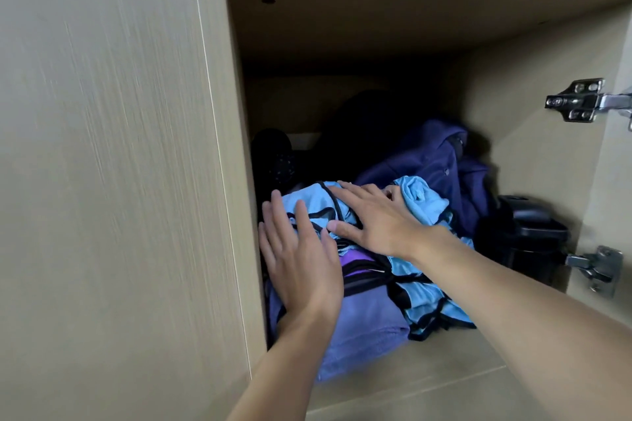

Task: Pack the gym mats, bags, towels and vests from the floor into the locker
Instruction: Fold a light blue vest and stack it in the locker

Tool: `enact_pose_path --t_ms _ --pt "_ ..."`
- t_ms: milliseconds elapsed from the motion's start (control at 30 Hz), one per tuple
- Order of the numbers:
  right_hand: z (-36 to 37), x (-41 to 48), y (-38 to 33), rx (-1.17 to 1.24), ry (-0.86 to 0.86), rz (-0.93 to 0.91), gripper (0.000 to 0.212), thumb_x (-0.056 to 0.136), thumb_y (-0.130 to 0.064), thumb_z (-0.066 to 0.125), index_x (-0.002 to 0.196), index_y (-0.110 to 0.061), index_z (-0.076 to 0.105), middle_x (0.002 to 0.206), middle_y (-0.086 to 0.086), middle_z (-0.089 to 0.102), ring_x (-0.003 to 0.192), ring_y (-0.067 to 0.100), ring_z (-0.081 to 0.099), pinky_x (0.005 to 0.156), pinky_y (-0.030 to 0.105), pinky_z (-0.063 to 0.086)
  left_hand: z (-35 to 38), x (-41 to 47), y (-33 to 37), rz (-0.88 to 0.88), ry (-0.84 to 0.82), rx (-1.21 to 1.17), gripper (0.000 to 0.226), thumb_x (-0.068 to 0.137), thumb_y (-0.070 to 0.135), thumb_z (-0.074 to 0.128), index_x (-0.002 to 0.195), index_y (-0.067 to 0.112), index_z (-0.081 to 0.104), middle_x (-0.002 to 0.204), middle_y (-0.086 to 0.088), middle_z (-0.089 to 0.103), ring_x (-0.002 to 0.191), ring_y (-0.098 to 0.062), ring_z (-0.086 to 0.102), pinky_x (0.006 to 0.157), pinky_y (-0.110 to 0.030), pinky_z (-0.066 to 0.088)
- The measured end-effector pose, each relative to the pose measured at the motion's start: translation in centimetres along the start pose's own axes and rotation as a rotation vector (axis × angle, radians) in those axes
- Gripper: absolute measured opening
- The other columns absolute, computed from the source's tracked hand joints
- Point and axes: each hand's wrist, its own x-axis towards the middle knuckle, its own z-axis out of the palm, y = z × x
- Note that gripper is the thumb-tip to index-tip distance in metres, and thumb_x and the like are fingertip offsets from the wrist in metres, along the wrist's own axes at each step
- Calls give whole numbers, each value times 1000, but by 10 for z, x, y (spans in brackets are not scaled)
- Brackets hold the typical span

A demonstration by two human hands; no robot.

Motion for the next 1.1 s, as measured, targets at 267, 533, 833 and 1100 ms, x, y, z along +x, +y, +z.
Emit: enact_pose_path --t_ms 267,533,833,1100 --pt "1 0 3 71 12 16 74 91 -72 34 155 -41 15 164 -10 12 145 15 18 117 46 9 3 1 0 52 -12 23 54 90 26 68 140 13 54 145 -6 54 141 -28 41 121 -51 17" --pt "-23 -16 0 20 98 49 75 90 -71 41 155 -39 18 161 -5 16 146 18 17 120 41 11 -17 12 9 47 -88 -19 54 91 25 68 141 12 53 148 -8 50 145 -30 35 121 -50 13" --pt "-61 -50 -16 41 139 113 76 91 -65 47 155 -31 23 161 -5 20 148 16 15 120 39 9 -64 18 23 159 -183 -181 55 99 34 53 150 18 42 162 -9 28 154 -28 11 121 -43 -6" --pt "-67 -146 -30 102 172 296 68 89 -61 54 146 -28 38 145 -9 35 137 13 29 114 39 21 -91 -22 34 363 -397 -641 43 91 36 47 123 11 63 120 -4 62 116 -25 53 102 -39 43"
